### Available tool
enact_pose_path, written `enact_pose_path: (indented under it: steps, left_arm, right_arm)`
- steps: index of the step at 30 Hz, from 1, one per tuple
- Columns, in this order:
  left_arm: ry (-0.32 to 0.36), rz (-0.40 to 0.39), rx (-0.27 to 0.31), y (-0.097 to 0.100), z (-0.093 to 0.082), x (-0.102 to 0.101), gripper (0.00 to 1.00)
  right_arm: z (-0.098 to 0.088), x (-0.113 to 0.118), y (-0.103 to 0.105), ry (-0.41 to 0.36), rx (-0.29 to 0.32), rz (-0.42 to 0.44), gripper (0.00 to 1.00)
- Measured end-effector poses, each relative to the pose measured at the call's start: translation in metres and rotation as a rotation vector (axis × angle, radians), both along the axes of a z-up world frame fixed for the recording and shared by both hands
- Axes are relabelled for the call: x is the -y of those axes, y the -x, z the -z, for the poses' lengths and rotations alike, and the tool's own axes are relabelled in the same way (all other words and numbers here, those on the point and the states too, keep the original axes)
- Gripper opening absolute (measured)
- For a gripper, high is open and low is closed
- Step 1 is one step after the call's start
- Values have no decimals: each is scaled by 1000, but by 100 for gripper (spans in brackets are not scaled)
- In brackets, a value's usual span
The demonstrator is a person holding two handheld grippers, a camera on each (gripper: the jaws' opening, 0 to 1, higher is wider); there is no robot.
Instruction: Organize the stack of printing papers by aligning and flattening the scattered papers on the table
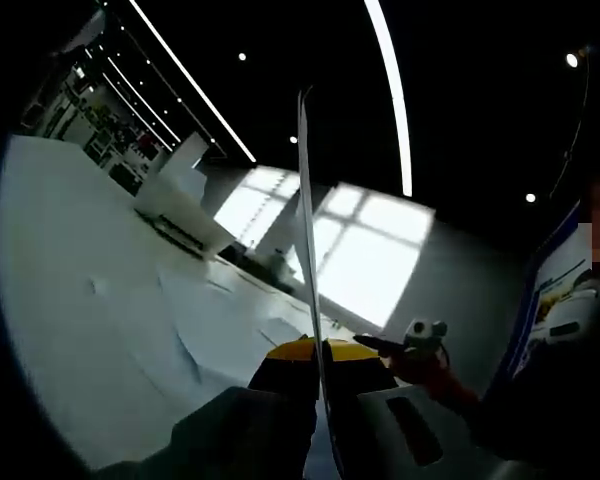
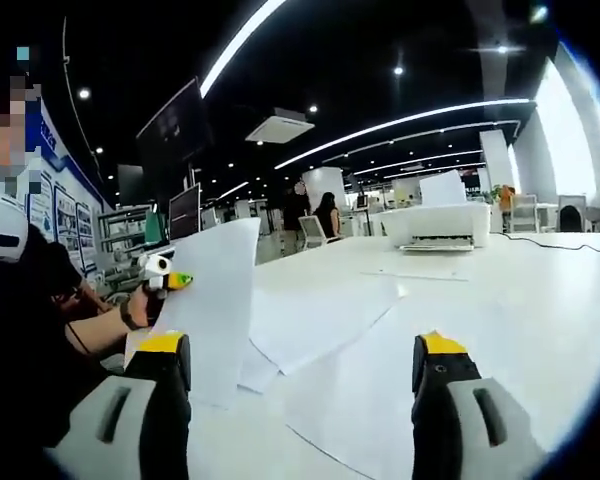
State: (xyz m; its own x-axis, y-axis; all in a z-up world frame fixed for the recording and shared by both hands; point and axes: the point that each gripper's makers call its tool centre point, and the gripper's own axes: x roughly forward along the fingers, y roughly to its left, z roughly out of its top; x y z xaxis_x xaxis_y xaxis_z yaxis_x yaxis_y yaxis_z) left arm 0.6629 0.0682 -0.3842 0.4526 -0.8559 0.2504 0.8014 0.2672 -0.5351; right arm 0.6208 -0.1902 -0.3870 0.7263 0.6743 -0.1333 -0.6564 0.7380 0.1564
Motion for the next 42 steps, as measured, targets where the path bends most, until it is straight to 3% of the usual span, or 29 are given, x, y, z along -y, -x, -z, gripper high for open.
enact_pose_path:
  steps: [9,22,27,42]
  left_arm:
    - [0,0,1,1,0,0,6]
    - [1,0,-1,-2,1,-2,6]
    - [2,1,-1,-2,1,-2,6]
    - [1,1,0,0,0,-1,6]
  right_arm:
    - [1,-5,1,2,-5,-5,87]
    - [13,8,-1,66,-37,42,87]
    - [30,30,-27,79,-49,50,87]
    - [55,38,-49,141,-77,92,85]
